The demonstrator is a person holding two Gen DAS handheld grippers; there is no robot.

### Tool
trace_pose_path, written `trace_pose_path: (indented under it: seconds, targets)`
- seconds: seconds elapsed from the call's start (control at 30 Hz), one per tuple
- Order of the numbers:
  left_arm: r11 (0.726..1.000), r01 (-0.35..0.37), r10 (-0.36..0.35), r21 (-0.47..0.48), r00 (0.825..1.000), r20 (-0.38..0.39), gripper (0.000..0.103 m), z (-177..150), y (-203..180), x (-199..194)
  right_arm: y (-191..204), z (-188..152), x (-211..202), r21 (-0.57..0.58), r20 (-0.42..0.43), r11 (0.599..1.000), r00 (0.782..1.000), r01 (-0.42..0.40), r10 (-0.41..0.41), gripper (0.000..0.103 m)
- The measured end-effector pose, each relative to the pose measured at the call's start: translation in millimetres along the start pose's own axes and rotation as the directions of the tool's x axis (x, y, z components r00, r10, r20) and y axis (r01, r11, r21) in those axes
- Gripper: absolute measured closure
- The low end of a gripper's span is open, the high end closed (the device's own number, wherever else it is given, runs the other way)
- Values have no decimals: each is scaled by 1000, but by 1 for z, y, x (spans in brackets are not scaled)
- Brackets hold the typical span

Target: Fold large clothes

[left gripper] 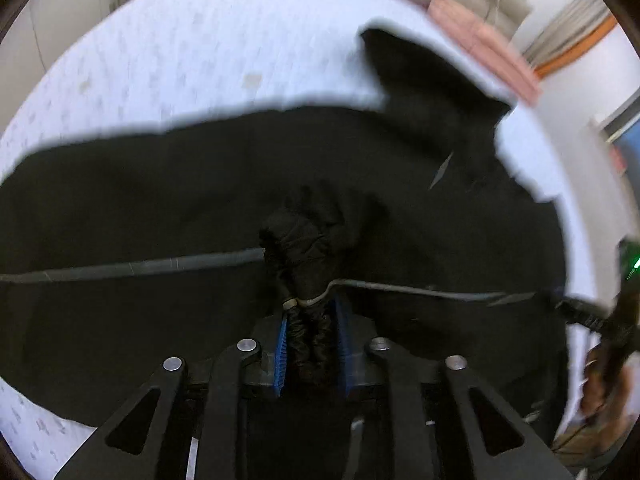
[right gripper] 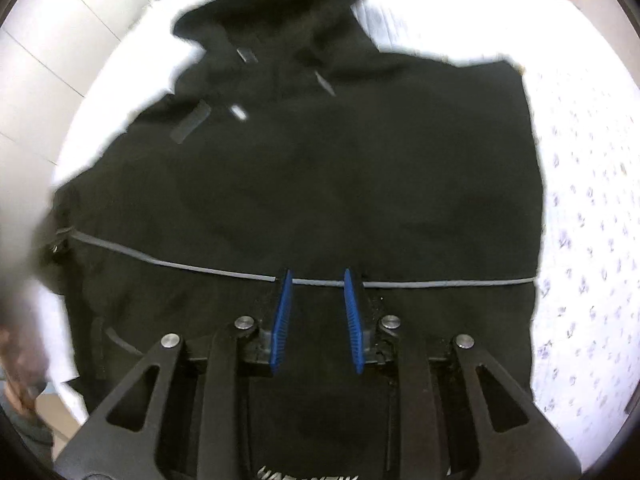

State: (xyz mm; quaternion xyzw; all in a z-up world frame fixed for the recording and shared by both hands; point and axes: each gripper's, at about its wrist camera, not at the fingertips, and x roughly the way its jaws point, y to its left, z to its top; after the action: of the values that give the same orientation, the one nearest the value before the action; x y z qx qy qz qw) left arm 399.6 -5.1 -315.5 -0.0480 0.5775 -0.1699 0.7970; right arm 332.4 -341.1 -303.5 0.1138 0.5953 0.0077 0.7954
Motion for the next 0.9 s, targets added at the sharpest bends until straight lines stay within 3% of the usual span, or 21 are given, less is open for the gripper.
trace_pose_path:
  seconds: [0.07, 0.17, 0.27, 0.4, 0.43, 0.5, 0.57, 0.63, 0.77, 0.9]
  targets:
    - [1000, -7, 7, 12, 1000, 21, 75, -5, 2, 2, 0, -3, 20, -11, -56, 999, 998, 30, -31, 79]
    - [1000, 1, 0, -15, 1000, 19, 70, 1, 6, -14, 0, 0, 20, -21, -62, 999, 997, 35, -36, 79]
    - [999, -38, 39, -12, 997, 64, 65, 8, 4, -50, 3, 2, 7, -20, -60, 999, 998, 27, -28, 78]
    - [998, -5, -5, 60, 988, 156, 41, 13, -27, -98, 35, -2, -20, -98, 10, 995, 1000, -7, 8, 63]
    - [997, 9, -22, 81, 986, 165, 40, 13, -38, -100, 45, -5, -22, -115, 12, 993, 999, -32, 33, 62]
    - [989, 84, -102, 125, 984, 149, 40, 10, -62, -93, 62, -8, -20, -143, 9, 988, 998, -54, 55, 62]
    - [980, 132, -148, 148, 984, 101, 40, 5, -81, -72, 76, -14, -14, -168, 16, 985, 999, -25, 28, 62]
    - [979, 116, -128, 170, 990, 61, 40, 3, -99, -40, 82, -18, -7, -171, -6, 985, 1000, -13, 12, 62]
    - [992, 41, -36, 122, 999, -38, 44, -1, -93, 22, 76, -25, 14, -161, -45, 987, 999, 6, -13, 62]
    - [992, 64, -61, 107, 998, -32, 45, 4, -89, 14, 73, -29, 19, -171, -63, 985, 998, 14, -25, 62]
